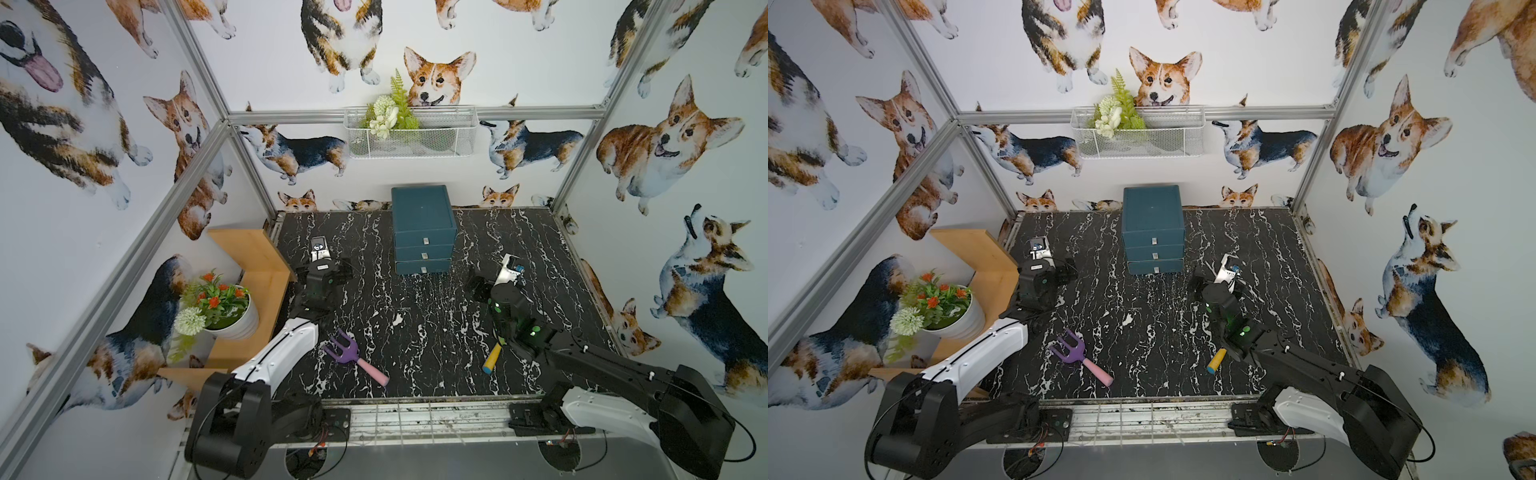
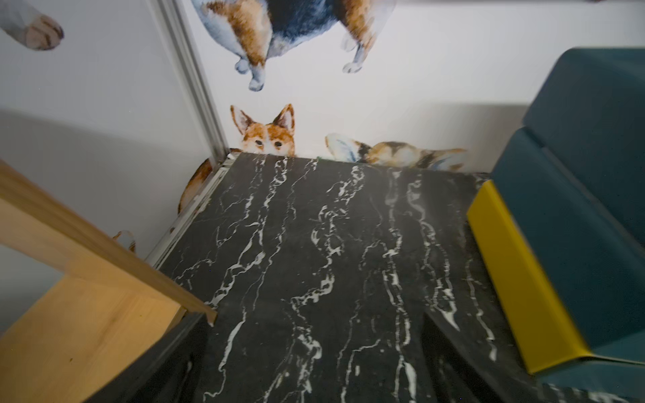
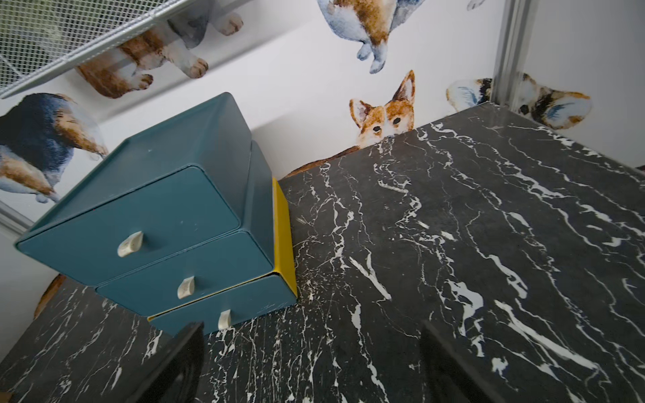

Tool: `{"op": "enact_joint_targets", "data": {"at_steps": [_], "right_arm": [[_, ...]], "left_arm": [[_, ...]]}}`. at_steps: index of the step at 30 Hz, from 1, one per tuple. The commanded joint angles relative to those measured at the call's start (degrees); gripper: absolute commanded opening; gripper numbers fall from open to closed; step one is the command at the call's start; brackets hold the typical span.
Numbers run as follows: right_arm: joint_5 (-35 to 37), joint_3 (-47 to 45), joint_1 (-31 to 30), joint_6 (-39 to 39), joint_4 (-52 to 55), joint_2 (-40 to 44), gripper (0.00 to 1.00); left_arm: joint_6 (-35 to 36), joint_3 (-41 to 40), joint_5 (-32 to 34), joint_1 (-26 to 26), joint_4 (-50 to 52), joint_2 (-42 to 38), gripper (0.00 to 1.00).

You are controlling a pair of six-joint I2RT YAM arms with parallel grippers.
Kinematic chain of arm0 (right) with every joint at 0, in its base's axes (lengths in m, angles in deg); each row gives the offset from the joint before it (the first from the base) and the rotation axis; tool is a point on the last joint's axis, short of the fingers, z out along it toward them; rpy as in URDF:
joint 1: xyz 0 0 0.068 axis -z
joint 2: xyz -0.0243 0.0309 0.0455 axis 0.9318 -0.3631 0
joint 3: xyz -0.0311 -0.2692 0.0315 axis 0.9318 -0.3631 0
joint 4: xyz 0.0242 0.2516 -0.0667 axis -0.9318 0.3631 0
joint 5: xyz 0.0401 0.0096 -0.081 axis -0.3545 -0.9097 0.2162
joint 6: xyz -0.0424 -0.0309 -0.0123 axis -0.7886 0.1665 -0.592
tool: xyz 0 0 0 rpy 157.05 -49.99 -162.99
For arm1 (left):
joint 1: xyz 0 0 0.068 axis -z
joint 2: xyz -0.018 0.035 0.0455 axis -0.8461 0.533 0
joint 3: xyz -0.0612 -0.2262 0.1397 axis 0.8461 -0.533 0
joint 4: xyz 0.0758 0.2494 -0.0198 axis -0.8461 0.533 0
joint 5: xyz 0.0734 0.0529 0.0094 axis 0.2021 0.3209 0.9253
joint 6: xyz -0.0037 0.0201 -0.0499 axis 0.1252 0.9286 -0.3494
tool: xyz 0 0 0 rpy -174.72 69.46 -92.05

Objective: Place the transparent tape into the drawer according to color
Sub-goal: Reset both arms

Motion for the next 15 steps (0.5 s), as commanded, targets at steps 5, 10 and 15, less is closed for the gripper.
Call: {"op": "enact_joint_targets", "data": {"at_steps": [5, 10, 15], "right_arm": [[2.9, -1.4, 0.8, -1.0, 1.4, 0.8, 1.00], [4.5, -2.1, 1.1, -2.0, 1.2, 1.2, 1.00], [2.8, -3.3, 2.7, -3.7, -0.7, 2.5, 1.00]], "left_arm": [[2.3, -3.6, 1.5, -5.7, -12.7, 7.6, 1.00], [5.2, -5.7, -1.9, -6.2, -18.6, 11.7, 0.99], [6.4, -10.1, -6.5, -6.8, -28.1, 15.3, 0.99]]}}
